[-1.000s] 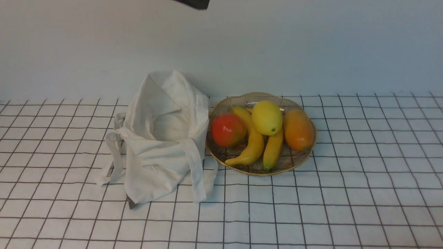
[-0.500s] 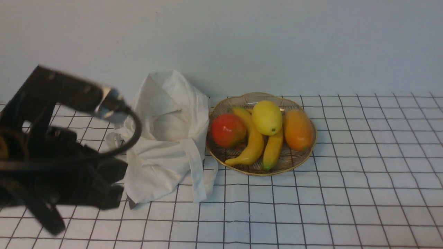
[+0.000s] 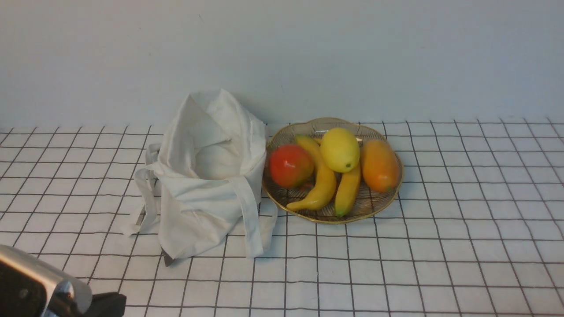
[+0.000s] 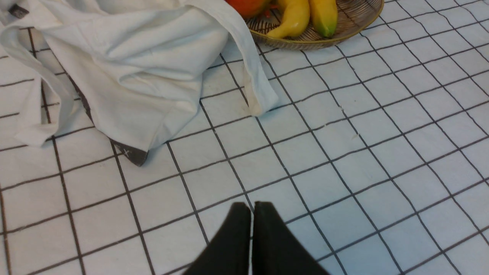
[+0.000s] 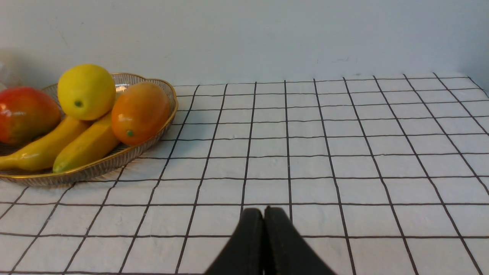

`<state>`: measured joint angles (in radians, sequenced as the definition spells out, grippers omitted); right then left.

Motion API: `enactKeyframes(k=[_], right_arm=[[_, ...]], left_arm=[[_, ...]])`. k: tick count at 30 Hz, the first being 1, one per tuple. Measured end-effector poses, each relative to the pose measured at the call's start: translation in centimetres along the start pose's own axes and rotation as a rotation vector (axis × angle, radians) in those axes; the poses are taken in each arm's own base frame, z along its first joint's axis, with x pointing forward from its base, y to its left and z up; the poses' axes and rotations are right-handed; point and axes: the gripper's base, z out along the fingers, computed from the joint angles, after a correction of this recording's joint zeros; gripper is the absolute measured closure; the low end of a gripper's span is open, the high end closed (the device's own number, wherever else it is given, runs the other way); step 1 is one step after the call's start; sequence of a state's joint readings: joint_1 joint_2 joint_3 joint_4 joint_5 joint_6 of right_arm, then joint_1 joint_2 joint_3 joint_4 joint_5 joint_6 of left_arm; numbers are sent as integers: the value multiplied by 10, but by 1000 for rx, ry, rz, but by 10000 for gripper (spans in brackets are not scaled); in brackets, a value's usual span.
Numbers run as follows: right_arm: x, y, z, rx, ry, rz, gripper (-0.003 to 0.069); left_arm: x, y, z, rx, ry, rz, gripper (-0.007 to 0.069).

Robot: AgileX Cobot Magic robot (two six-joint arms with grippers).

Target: Take the fruit out of the bag on the white checkered tablecloth and place them on the plate.

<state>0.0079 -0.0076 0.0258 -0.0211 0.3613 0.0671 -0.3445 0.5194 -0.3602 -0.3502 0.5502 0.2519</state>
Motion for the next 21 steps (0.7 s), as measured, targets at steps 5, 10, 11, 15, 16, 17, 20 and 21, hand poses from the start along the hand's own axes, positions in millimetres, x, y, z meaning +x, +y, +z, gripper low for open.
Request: enactKeyframes(k=[5,10,11,15,16,17,20,21], right_arm=[[0,0,0,0,0,0,673],[0,0,0,0,0,0,673],[0,0,0,0,0,0,673],[0,0,0,0,0,0,673],[0,0,0,0,0,0,673],[0,0,0,0,0,0,673],[0,0,0,0,0,0,673],[0,0,0,0,0,0,673]], left_arm=[[2,0,-1,3,18,7,632],[3,0,-2,-3,13,20,632],[3,0,-2,-7,9,26,632],[14,7,-9,-83,-78,57,632],[18,10,-10,-116,-112,53,632],[24,13,-11,-143,-137,38,632],[39,21,-15,-248,-226,-6,632],[47,24,-14,-287,-245,-23,632]])
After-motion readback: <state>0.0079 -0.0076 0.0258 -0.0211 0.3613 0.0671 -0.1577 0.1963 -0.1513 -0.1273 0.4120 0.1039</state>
